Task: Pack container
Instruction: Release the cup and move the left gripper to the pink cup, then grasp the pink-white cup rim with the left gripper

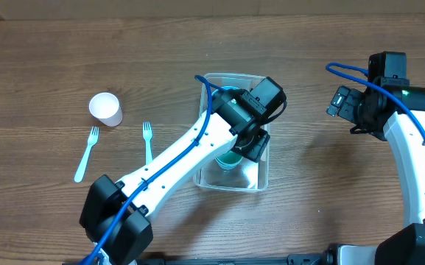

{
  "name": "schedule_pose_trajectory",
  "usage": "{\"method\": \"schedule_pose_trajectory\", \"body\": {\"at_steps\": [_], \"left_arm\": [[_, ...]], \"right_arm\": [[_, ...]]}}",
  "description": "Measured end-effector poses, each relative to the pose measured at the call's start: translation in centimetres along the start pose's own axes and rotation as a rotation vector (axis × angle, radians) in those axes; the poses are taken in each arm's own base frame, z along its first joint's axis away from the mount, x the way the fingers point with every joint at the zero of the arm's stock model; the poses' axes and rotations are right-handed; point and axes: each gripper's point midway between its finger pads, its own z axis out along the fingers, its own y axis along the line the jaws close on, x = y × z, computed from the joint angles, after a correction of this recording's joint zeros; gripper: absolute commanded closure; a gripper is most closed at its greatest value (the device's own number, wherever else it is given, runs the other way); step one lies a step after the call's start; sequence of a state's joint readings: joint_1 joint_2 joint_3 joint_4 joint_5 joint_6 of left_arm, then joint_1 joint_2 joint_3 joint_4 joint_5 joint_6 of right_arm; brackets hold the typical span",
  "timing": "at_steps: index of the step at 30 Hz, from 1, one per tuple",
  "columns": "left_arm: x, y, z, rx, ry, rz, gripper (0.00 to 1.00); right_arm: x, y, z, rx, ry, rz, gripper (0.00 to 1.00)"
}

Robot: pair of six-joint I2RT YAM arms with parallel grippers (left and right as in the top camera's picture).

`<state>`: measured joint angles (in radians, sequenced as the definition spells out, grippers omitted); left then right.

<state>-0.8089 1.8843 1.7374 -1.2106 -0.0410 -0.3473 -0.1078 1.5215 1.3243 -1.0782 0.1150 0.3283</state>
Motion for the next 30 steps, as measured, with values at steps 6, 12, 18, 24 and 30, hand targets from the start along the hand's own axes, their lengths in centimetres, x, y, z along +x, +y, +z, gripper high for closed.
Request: {"method": "schedule_pose_trajectory", "body": {"at_steps": [6, 12, 18, 24, 30], "left_arm": [[-0.8, 8.4, -5.9, -0.116, -0.116, -0.208, 0.0], [1.1, 20.0, -9.0, -0.24, -0.128, -0.486, 0.01], [1.2, 28.1, -9.3, -0.294, -0.193, -0.596, 0.08], [2.7, 32.0, -5.9, -0.318, -0.178, -0.618, 0.13], [4.0, 33.7, 0.3, -0.287, -0.115, -0.582, 0.21]], "right_arm": [[0.0, 0.0, 0.0, 0.0, 0.0, 0.0, 0.0], [0.0, 0.0, 0.0, 0.0, -0.001, 0.0, 0.0], [0.0, 0.0, 0.0, 0.0, 0.0, 0.0, 0.0], [0.0, 0.0, 0.0, 0.0, 0.0, 0.0, 0.0], [0.0, 0.0, 0.0, 0.0, 0.0, 0.0, 0.0]]}}
